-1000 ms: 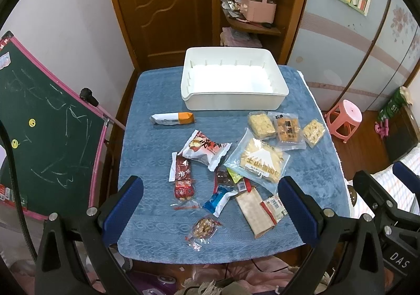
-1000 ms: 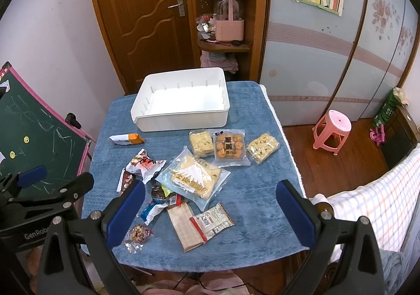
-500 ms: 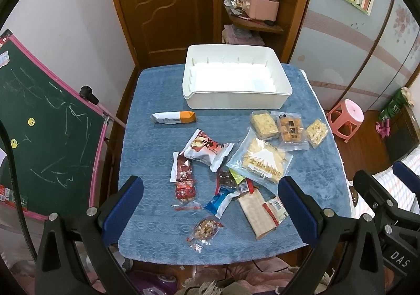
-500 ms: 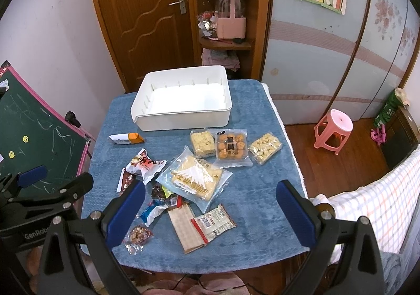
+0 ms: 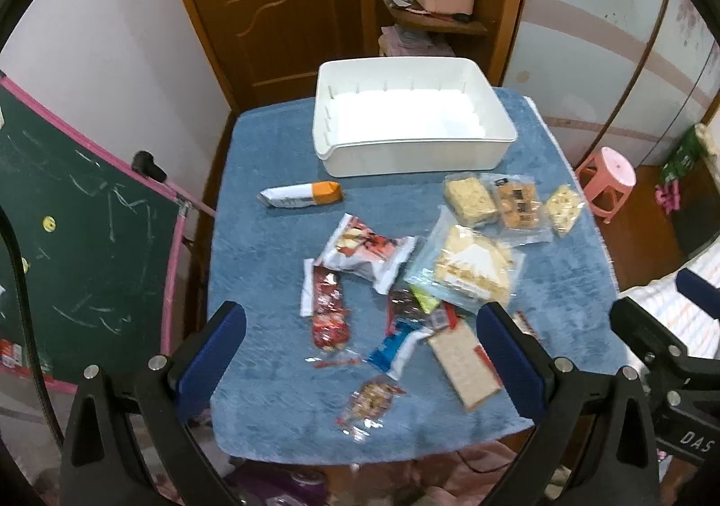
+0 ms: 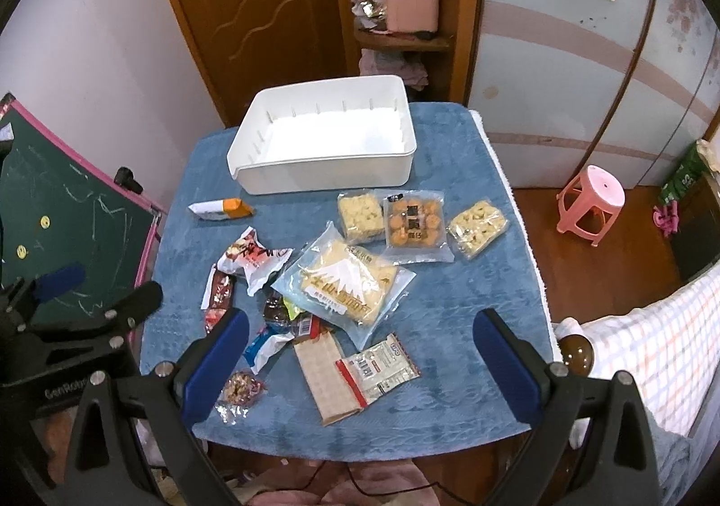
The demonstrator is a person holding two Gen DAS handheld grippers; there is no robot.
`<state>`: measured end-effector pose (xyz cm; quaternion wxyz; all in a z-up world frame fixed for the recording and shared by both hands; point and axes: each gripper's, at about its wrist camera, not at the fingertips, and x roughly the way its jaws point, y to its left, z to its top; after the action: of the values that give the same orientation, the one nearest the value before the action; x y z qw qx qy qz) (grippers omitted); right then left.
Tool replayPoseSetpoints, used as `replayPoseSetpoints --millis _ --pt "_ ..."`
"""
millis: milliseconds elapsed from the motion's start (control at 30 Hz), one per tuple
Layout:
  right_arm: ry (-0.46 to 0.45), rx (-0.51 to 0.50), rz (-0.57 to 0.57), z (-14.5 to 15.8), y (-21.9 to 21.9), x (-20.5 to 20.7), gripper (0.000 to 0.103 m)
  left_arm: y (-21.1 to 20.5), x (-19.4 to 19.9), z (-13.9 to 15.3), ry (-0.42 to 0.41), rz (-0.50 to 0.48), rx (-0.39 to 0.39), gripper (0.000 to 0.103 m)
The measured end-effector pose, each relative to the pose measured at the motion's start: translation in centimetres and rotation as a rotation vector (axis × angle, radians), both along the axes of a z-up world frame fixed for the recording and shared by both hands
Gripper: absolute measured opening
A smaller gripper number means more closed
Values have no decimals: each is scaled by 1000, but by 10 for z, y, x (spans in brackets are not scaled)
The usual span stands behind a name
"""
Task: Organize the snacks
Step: 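Grasp the clear nut bag with left tool while right tool grasps the LIPO pack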
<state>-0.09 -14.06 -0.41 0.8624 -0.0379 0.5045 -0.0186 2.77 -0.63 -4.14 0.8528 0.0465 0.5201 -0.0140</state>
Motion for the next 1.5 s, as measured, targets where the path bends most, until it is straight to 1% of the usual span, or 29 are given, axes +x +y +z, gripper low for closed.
replayPoseSetpoints --millis 133,200,300,433,600,700,767,867,1000,1100,1200,1333,1500 --pt "34 4 42 -15 2 6 101 7 8 -14 31 -18 10 102" --pt "52 10 74 -25 2 9 100 13 10 -25 50 -28 12 102" --pt "72 -18 121 -44 3 11 100 26 11 -47 89 -29 11 102" --pt "110 -24 185 -74 2 10 98 46 6 -83 173 -27 -27 102" --pt "203 -49 266 -122 5 8 94 57 -10 -131 262 -28 -39 102" --pt "258 -45 264 -149 0 6 93 59 -20 -160 313 -37 -41 102" --pt "301 -20 222 -165 -8 7 93 60 -25 -179 348 -37 -38 102" --pt "361 29 111 -184 -27 11 93 59 -31 -202 396 -35 -49 101" --pt "422 115 -60 -201 -53 17 93 53 -34 -219 407 -64 -63 100" --pt "445 204 -181 -211 -68 20 93 44 -35 -227 409 -93 -61 100" --pt "468 277 -275 -221 -76 24 93 36 -34 -236 418 -108 -54 100" --pt "498 329 -377 -230 -81 28 93 27 -35 -252 439 -112 -46 97" --pt "524 360 -544 -245 -89 36 93 16 -31 -268 446 -122 -36 96"
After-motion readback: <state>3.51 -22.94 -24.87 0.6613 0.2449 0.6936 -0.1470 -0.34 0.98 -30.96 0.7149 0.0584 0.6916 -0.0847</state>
